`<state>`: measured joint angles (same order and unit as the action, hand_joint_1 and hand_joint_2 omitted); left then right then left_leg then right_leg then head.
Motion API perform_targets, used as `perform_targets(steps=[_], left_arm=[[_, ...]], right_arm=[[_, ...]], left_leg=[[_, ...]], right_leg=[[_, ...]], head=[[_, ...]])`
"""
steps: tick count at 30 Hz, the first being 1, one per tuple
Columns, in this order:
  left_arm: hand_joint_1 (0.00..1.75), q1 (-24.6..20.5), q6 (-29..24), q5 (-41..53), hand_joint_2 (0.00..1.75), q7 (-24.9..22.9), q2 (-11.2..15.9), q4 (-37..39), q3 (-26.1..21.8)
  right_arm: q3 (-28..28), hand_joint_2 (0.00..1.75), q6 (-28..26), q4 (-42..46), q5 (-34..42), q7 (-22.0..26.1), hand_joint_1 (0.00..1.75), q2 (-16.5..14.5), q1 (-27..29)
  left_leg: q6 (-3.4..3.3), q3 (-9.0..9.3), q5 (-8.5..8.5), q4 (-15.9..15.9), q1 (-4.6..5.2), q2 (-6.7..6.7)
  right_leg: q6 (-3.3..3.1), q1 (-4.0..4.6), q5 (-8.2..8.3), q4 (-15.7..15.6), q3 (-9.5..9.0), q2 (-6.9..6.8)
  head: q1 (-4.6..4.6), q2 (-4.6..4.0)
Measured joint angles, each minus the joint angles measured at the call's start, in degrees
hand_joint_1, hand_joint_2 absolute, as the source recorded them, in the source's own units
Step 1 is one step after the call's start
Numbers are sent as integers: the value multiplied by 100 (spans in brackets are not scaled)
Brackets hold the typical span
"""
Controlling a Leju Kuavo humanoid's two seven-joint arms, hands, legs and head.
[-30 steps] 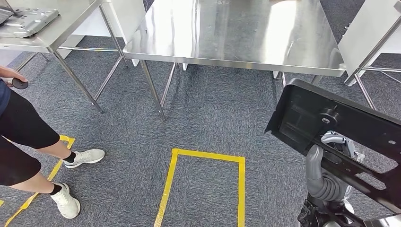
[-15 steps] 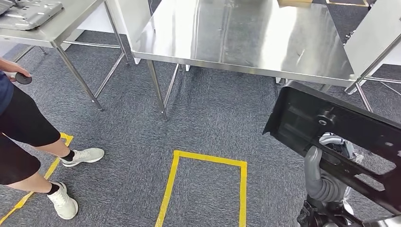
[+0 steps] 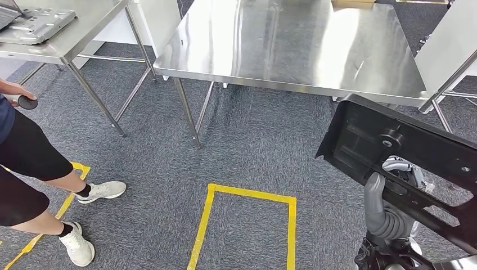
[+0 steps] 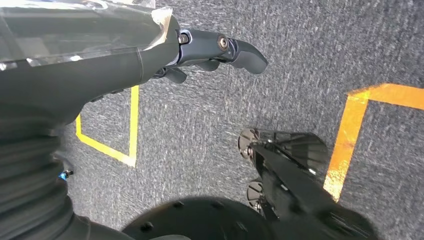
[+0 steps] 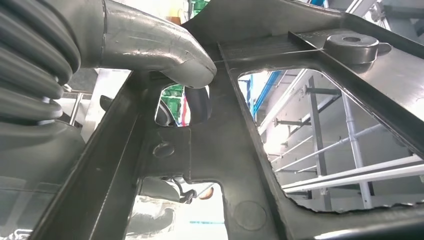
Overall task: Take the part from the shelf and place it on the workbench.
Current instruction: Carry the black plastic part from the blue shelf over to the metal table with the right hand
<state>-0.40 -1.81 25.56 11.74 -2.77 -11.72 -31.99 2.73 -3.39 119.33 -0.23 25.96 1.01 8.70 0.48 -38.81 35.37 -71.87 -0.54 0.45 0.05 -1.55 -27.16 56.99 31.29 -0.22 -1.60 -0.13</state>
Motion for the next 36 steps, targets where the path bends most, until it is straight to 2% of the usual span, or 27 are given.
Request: perform_targets(steps=[1,2,3,4,5,6,7,10,11,13,15,16,17,18,20,21,22,23,25,27,29,30,31,32,33,35,36], left_arm=[[0,4,-13,7,175,-7,-1,0,-3],[0,6,-22,14,175,-13,0,0,-4],[0,7,-29,17,175,-15,1,0,-5],[0,6,-33,19,175,-16,1,0,-7],[0,1,-35,21,175,-16,2,-1,-7],[0,-3,-37,21,175,-16,2,-1,-8],[0,-6,-37,22,175,-16,1,-2,-8],[0,-9,-38,25,175,-15,-2,-2,-8],[0,-10,-38,26,175,-15,-4,-2,-8],[0,-11,-37,27,175,-14,-5,-2,-10],[0,-11,-35,28,175,-14,-4,-2,-15],[0,-11,-33,28,175,-14,-8,-2,-17],[0,-11,-31,28,175,-14,-11,-2,-20],[0,-11,-28,28,175,-14,-17,-2,-21],[0,-11,-17,28,175,-14,-27,-2,-24],[0,-9,-12,28,175,-14,-32,-2,-25],[0,-8,-8,28,175,-14,-35,-2,-25],[0,-7,-7,29,175,-14,-37,-2,-25],[0,-13,-5,30,175,-14,-34,-4,-25],[0,-22,2,32,175,-11,-29,-6,-25],[0,-21,11,39,175,-8,-30,-7,-25],[0,-14,15,43,175,-7,-31,-7,-25],[0,-7,16,46,175,-7,-30,-7,-25],[0,-1,18,53,175,-7,-27,-7,-25],[0,1,21,61,175,-7,-25,-7,-25],[0,-3,31,80,175,-5,-19,-7,-25],[0,-6,36,88,175,-2,-18,-7,-25]], right_arm=[[0,175,1,-1,-1,-1,175,0,1],[0,175,1,-1,-1,-2,175,0,1],[0,175,1,-1,-1,-3,175,0,1],[0,175,1,-1,-1,-4,175,0,1],[0,175,1,-1,-1,-4,175,0,1],[0,175,0,-1,-2,-4,175,0,-1],[0,175,1,-1,-2,-5,175,0,-3],[0,175,1,0,-5,-6,175,0,-6],[0,175,0,1,-5,-6,175,1,-8],[0,175,0,0,-7,-6,175,5,-11],[0,175,0,-9,-8,-6,175,10,-10],[0,175,-1,-16,-8,-7,175,11,-8],[0,175,-2,-22,-8,-7,175,13,-6],[0,175,-3,-26,-8,-8,175,13,-7],[0,175,-4,-28,-8,-8,175,13,-22],[1,175,-4,-28,-8,-9,175,13,-35],[1,175,-4,-30,-8,-9,175,12,-47],[1,175,-5,-32,-8,-9,175,12,-56],[1,175,-9,-38,-8,-10,175,11,-61],[3,175,-11,-41,-7,-8,175,10,-74],[7,175,-10,-45,-7,-5,175,5,-89],[9,175,-9,-51,-7,-6,175,2,-93],[10,175,-9,-59,-11,-6,175,1,-93],[11,175,-9,-66,-18,-6,175,1,-93],[11,175,-9,-73,-26,-5,175,1,-94],[11,175,-13,-77,-41,-4,175,2,-95],[11,175,-16,-77,-45,-3,175,2,-96]], left_leg=[[13,-146,-15,-169,-12,-2],[16,-175,-156,-110,-21,-6],[10,-77,-391,176,-25,-14],[-5,100,-652,589,-27,-25],[-24,284,-836,974,-19,-35],[-45,417,-939,1249,-9,-38],[-71,484,-960,1382,8,-38],[-184,516,-942,1442,40,-50],[-227,534,-952,1469,35,-70],[-301,564,-957,1506,26,-133],[-344,576,-932,1507,46,-198],[-353,585,-919,1506,58,-231],[-356,602,-903,1506,67,-266],[-351,628,-884,1505,73,-302],[-320,698,-833,1498,97,-381],[-295,728,-802,1491,115,-419],[-271,754,-775,1485,133,-463],[-248,774,-755,1482,148,-511],[-199,802,-716,1475,133,-585],[-126,727,-534,1255,99,-413],[-57,422,-162,597,55,-141],[-30,221,-1,209,34,-79],[-8,64,66,-60,15,-58],[8,-4,14,-136,-5,-54],[20,39,-147,17,-25,-53],[33,364,-576,759,-70,-32],[24,520,-715,1098,-80,-5]], right_leg=[[0,-2,-16,1,-15,2],[11,-7,-36,1,-39,7],[29,-14,-62,1,-75,12],[53,-21,-89,0,-115,17],[86,-7,-122,3,-135,21],[120,6,-150,3,-146,26],[155,19,-171,-3,-147,32],[257,11,-199,-27,-161,45],[272,9,-247,48,-131,46],[241,18,-501,583,134,44],[207,27,-793,1375,576,44],[222,29,-838,1612,728,43],[256,29,-786,1627,767,39],[300,31,-644,1403,685,17],[347,59,-265,581,314,-187],[328,78,-121,257,154,-289],[292,95,-38,73,68,-358],[252,110,-6,23,49,-357],[187,72,22,9,41,-223],[119,7,49,-14,20,-117],[74,-20,56,-21,22,-34],[65,-20,55,-20,26,6],[64,-21,54,-19,27,47],[66,-24,53,-17,24,84],[68,-32,51,-16,15,116],[100,-41,34,-12,-10,169],[129,-28,20,-5,-14,189]], head=[[-1,0],[-2,0],[-3,-1],[-5,-1],[-8,-1],[-5,-1],[-2,0],[9,0],[11,0],[27,0],[41,0],[43,0],[45,0],[46,0],[57,-1],[63,-1],[62,-1],[61,-1],[50,-1],[42,0],[27,-1],[23,-1],[22,-1],[21,-1],[20,0],[17,-1],[15,-1]])
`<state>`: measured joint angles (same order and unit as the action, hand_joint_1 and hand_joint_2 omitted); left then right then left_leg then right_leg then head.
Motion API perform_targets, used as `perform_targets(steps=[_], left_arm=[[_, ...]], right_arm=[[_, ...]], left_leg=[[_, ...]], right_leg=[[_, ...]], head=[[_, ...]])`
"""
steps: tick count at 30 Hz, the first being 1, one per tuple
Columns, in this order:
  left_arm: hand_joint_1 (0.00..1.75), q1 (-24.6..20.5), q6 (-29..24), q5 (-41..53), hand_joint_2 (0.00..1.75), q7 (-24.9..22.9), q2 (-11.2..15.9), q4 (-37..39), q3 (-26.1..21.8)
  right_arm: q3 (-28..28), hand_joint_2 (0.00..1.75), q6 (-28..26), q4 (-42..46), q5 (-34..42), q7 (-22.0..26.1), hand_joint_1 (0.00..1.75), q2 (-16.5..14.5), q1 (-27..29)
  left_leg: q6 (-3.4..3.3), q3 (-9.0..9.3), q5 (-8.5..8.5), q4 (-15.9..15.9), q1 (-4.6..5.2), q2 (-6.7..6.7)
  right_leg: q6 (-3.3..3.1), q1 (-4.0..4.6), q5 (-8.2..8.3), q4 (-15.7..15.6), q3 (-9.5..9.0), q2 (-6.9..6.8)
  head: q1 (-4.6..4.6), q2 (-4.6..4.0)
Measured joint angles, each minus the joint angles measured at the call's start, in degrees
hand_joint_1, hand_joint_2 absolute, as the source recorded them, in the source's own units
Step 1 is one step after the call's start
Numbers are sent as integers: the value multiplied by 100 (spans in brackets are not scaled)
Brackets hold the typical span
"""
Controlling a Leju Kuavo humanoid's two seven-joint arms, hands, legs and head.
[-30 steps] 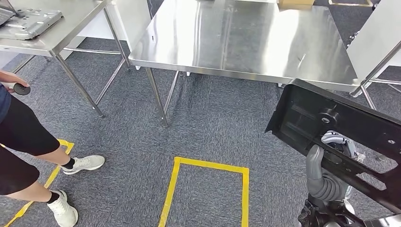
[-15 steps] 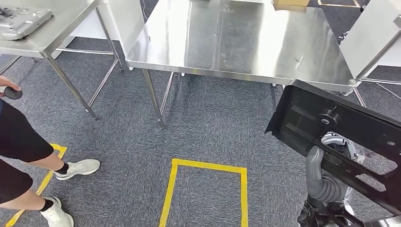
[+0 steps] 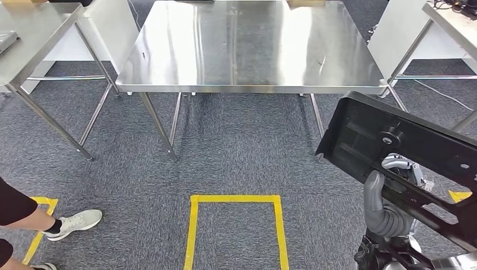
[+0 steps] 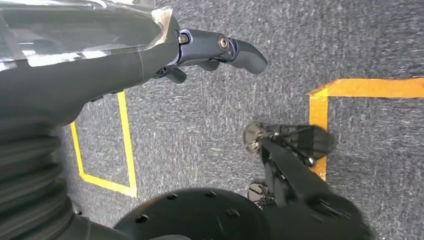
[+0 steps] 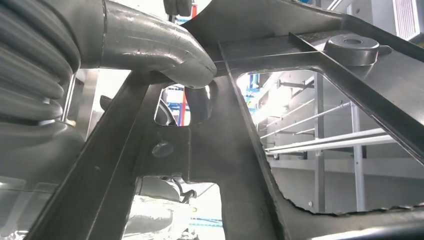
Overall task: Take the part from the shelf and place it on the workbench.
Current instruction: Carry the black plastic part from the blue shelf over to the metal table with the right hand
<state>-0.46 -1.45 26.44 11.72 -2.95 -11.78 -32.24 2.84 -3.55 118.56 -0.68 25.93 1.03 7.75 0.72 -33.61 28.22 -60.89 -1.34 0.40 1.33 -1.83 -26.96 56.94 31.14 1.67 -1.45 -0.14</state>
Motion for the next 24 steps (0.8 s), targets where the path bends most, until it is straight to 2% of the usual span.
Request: perform_targets(steps=[2,5,8,15,17,19,20,21,23,24], left_arm=[[0,-5,7,23,175,13,-6,0,0],[0,-7,9,51,175,42,-10,0,0],[0,-9,4,60,175,63,-1,0,0],[0,-9,-100,60,175,117,-2,0,0],[0,-12,-112,60,175,120,6,-3,0],[0,-19,-118,60,175,122,5,-9,0],[0,-23,-118,60,175,124,-1,-10,-1],[0,-24,-118,60,175,125,-7,-11,-1],[0,-24,-117,60,175,126,-14,-11,-2],[0,-23,-117,60,175,126,-14,-11,-3]], right_arm=[[0,175,-8,1,-6,2,175,6,0],[2,175,-24,2,-7,3,175,14,4],[2,175,-30,2,-7,3,175,17,5],[2,175,-35,2,-22,4,175,17,30],[2,175,-29,4,-37,10,175,16,41],[2,175,-21,14,-45,20,175,27,43],[2,175,-20,19,-47,25,175,36,41],[4,175,-18,22,-49,28,175,46,39],[8,175,-17,18,-50,32,175,64,47],[9,175,-16,16,-50,33,175,70,58]], left_leg=[[-33,147,-92,332,-1,46],[-95,146,-97,347,56,49],[-154,140,-98,345,96,51],[-196,127,-94,329,125,49],[-261,129,-86,332,137,45],[-361,192,-142,455,105,21],[-392,235,-183,531,85,1],[-412,271,-216,594,65,-20],[-418,286,-227,622,67,-56],[-409,286,-222,621,66,-71]], right_leg=[[39,48,-27,19,13,20],[34,56,-34,-3,42,23],[75,26,-9,-43,21,21],[139,-2,22,-81,-11,23],[227,-41,45,-130,-26,30],[299,-54,38,-129,-15,13],[282,-37,-29,-5,45,-13],[247,-27,-151,245,167,-44],[184,-23,-483,1039,559,-81],[188,-25,-593,1374,732,-86]], head=[[9,1],[31,1],[34,1],[30,1],[23,1],[25,0],[30,0],[37,0],[42,1],[46,1]])
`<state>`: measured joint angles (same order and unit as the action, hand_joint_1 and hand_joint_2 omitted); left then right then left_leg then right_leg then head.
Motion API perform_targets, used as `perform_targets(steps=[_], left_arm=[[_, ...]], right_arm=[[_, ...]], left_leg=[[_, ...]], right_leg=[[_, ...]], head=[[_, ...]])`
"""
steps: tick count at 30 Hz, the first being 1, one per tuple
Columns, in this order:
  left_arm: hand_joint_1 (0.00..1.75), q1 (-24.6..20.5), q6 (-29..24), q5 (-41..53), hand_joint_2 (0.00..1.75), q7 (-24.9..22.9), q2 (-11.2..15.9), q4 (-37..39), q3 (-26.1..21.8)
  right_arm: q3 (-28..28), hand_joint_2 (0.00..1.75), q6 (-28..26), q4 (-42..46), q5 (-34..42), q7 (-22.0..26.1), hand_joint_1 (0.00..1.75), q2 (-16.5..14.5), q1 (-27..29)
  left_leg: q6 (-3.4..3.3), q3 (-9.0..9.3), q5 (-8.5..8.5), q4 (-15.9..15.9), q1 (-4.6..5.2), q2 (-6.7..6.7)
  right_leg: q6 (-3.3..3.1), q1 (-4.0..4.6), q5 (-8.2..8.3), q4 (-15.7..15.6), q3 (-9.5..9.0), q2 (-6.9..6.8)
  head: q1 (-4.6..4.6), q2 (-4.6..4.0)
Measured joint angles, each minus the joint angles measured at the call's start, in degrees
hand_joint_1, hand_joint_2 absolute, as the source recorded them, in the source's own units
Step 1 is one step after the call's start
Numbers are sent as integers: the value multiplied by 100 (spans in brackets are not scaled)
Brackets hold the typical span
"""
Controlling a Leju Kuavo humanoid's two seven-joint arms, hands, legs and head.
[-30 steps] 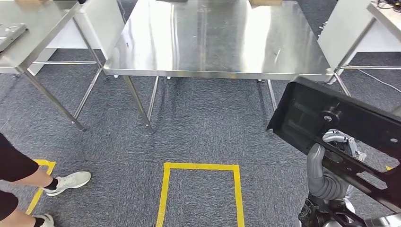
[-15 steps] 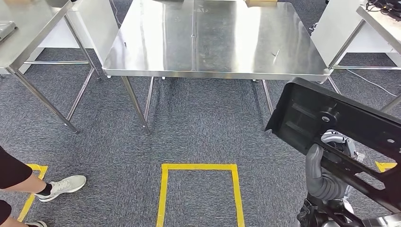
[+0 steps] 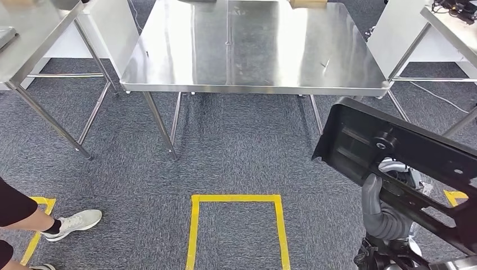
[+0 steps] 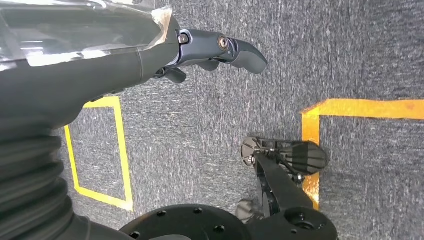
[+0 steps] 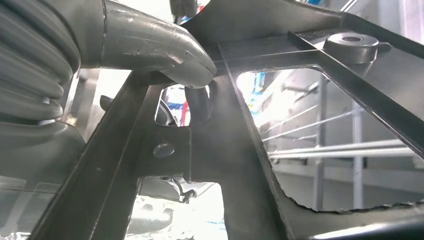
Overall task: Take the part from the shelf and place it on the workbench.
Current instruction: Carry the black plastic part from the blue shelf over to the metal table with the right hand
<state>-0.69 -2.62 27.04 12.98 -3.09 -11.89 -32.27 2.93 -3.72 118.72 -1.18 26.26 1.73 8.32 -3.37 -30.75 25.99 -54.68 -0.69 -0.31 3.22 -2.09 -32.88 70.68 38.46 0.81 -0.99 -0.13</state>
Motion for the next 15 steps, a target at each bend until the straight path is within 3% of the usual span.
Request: perform_targets(steps=[1,2,4,5,6,8,11,13,15], left_arm=[[0,1,0,0,175,0,-3,0,-1],[0,1,0,0,175,-1,-7,0,-1],[0,1,-1,0,175,-3,-12,-1,-2],[0,1,-4,0,175,-6,-5,-2,-4],[0,1,-9,0,175,-8,2,-3,-8],[0,-1,-25,-3,175,-13,6,-6,-16],[0,-7,-43,-9,175,-14,-4,-7,-22],[0,-12,-56,-9,175,-12,-7,-7,-23],[0,-6,-73,-9,175,-10,-9,-7,-26]], right_arm=[[0,175,0,-2,1,-1,175,7,8],[0,175,0,-3,1,0,175,10,13],[1,175,0,-4,0,-1,175,15,11],[3,175,1,-8,-1,-1,175,18,10],[4,175,3,-11,-3,0,175,19,9],[4,175,7,-19,-1,2,175,23,11],[3,175,14,-23,1,4,175,27,8],[5,175,17,-26,0,5,175,27,-3],[6,175,17,-32,0,5,175,28,-6]], left_leg=[[18,4,7,-2,-5,-10],[47,13,18,-8,-18,-15],[141,32,65,-56,-51,-18],[206,28,106,-103,-57,-18],[265,20,142,-144,-53,-19],[346,11,179,-184,-44,-22],[394,-34,271,-306,-88,-22],[412,-311,561,-843,-93,-14],[407,-756,854,-1608,-83,-11]], right_leg=[[30,-7,-25,154,81,-7],[82,-19,50,57,34,-18],[217,-66,359,-689,-346,-73],[241,-77,479,-1040,-530,-93],[218,-78,545,-1255,-650,-104],[84,-51,545,-1291,-676,-84],[-65,-53,531,-1260,-666,-57],[-126,-37,518,-1262,-678,-52],[-170,11,496,-1262,-685,-51]], head=[[-1,0],[-1,-1],[4,-1],[18,-1],[24,0],[27,0],[12,0],[0,0],[-9,0]])
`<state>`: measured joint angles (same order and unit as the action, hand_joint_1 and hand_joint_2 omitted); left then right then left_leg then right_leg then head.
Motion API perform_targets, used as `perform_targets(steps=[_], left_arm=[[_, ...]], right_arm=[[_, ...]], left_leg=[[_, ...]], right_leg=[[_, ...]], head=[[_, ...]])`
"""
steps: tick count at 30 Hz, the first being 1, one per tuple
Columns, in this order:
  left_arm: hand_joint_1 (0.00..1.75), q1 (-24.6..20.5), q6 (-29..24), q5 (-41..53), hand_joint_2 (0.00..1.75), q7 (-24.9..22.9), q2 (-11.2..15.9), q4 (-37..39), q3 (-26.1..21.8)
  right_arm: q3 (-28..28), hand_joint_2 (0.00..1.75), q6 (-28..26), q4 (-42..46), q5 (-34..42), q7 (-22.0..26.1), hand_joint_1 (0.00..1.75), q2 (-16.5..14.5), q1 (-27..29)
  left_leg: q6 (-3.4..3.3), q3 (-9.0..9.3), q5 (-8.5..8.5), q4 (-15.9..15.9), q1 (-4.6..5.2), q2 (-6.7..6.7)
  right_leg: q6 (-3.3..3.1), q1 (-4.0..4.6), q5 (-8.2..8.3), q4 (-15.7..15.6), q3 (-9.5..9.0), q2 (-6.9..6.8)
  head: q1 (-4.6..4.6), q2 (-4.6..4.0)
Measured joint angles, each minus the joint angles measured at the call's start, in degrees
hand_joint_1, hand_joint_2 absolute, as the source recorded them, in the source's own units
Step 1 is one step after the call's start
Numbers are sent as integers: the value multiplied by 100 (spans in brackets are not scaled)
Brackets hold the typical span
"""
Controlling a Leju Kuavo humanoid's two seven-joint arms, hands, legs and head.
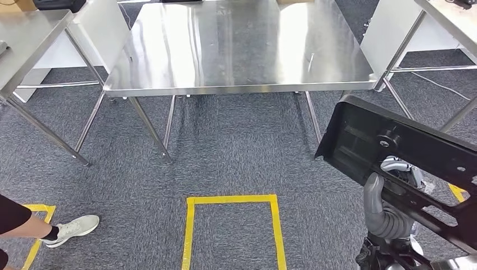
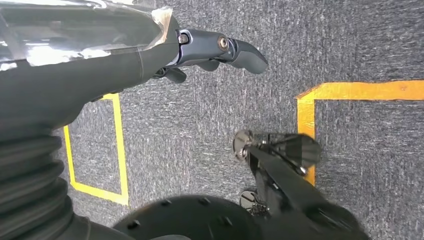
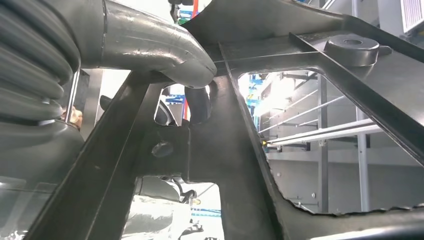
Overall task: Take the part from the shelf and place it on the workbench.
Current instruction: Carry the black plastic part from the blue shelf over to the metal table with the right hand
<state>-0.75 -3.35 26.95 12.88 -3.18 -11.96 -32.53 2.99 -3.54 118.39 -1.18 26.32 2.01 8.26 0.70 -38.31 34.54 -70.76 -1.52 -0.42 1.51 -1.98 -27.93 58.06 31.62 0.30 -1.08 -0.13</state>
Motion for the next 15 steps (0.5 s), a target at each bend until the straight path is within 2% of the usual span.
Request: perform_targets(steps=[1,2,3,4,5,6,7,9,11,12,13,15], left_arm=[[0,5,-6,0,175,1,0,0,-1],[0,10,-8,1,175,1,-1,0,-2],[0,12,-8,1,175,1,-2,0,-2],[0,12,-8,2,175,1,0,0,-2],[0,10,-8,3,175,2,10,0,-3],[0,7,-9,4,175,3,16,-1,-4],[0,3,-10,6,175,4,22,-2,-4],[0,0,-12,9,175,5,23,-4,-5],[0,2,-13,9,175,8,21,-5,-6],[0,1,-13,10,175,9,18,-6,-6],[0,2,-13,12,175,11,13,-7,-5],[0,0,-13,15,175,12,7,-7,-5]], right_arm=[[1,175,0,-4,0,0,175,0,2],[2,175,0,-7,0,0,175,0,4],[3,175,0,-9,0,0,175,0,3],[5,175,0,-10,0,0,175,0,1],[8,175,0,-11,-1,0,175,-1,-1],[10,175,0,-13,-1,0,175,-1,-3],[13,175,0,-14,-1,0,175,-1,-4],[15,175,0,-14,-1,1,175,0,-5],[16,175,-1,-10,-2,2,175,4,-8],[17,175,-2,-8,-2,3,175,7,-11],[17,175,-2,-8,-2,3,175,11,-10],[18,175,-4,-16,-2,2,175,17,2]], left_leg=[[-20,-160,19,-225,6,0],[-58,-210,-84,-233,19,2],[-112,-145,-285,-23,40,9],[-186,9,-535,346,72,26],[-264,178,-711,712,107,38],[-319,309,-816,997,143,40],[-356,381,-846,1157,175,37],[-365,414,-818,1238,218,17],[-370,496,-841,1340,196,12],[-379,546,-853,1395,175,8],[-388,587,-855,1427,158,3],[-407,624,-820,1435,157,-1]], right_leg=[[-19,28,-13,0,-11,4],[-38,56,-26,0,-33,10],[-58,82,-42,0,-63,17],[-77,97,-59,-3,-96,26],[-84,115,-79,-5,-121,32],[-80,128,-97,-6,-135,40],[-63,130,-112,-9,-137,46],[-3,128,-133,-35,-142,49],[42,124,-188,42,-119,32],[44,133,-268,216,-42,24],[34,132,-388,517,113,18],[28,128,-642,1276,553,18]], head=[[-2,0],[0,0],[-1,0],[0,0],[7,0],[10,0],[15,0],[10,0],[10,0],[17,0],[28,0],[42,0]])
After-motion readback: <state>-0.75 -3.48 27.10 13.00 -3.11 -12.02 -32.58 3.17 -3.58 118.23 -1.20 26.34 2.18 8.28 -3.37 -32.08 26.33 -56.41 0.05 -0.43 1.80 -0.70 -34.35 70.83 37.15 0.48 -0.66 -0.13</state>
